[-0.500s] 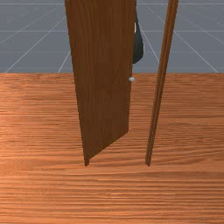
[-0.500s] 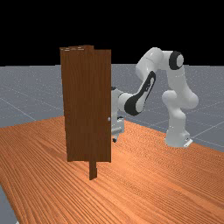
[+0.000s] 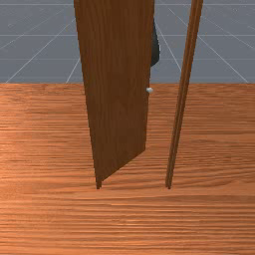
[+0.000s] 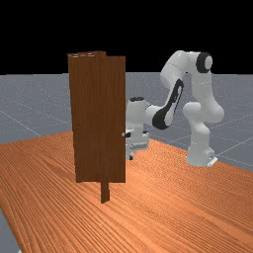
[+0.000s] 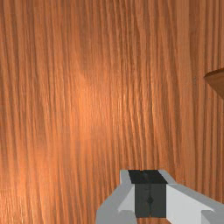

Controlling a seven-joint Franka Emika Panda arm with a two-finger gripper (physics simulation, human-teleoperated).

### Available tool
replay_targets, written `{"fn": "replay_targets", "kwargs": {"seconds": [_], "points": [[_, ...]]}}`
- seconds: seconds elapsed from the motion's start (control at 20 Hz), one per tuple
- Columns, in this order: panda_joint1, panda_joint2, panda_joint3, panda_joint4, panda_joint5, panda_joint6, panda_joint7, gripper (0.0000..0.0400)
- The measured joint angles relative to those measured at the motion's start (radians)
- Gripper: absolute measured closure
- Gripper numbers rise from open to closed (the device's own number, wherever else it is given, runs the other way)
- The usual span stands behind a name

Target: Open the door

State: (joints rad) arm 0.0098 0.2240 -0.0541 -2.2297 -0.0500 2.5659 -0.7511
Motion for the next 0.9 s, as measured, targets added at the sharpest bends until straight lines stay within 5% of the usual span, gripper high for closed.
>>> {"fn": "replay_targets", "kwargs": {"seconds": [0.05, 0.1, 0.15, 0.25, 0.3, 0.45, 0.55, 0.65, 0.8, 0.9], "points": [[-0.002, -0.084, -0.004, -0.134, -0.024, 0.089, 0.016, 0.0398], [-0.007, -0.136, 0.001, -0.159, 0.047, -0.059, -0.052, 0.0399], [-0.005, -0.203, -0.005, -0.261, -0.018, 0.025, 0.005, 0.0399], [-0.005, -0.229, -0.008, -0.278, 0.04, -0.027, -0.05, 0.04], [-0.005, -0.23, -0.003, -0.28, -0.015, -0.025, 0.011, 0.04], [0.04, -0.214, 0.064, -0.251, -0.023, -0.066, 0.603, 0.04], [0.129, -0.168, 0.131, -0.186, -0.023, -0.1, 0.962, 0.04], [0.209, -0.13, 0.173, -0.134, -0.049, -0.11, 0.84, 0.04], [0.223, -0.074, 0.197, -0.058, -0.063, -0.116, 0.588, 0.04], [0.255, 0.073, 0.154, 0.173, -0.164, -0.247, 0.679, 0.04]]}}
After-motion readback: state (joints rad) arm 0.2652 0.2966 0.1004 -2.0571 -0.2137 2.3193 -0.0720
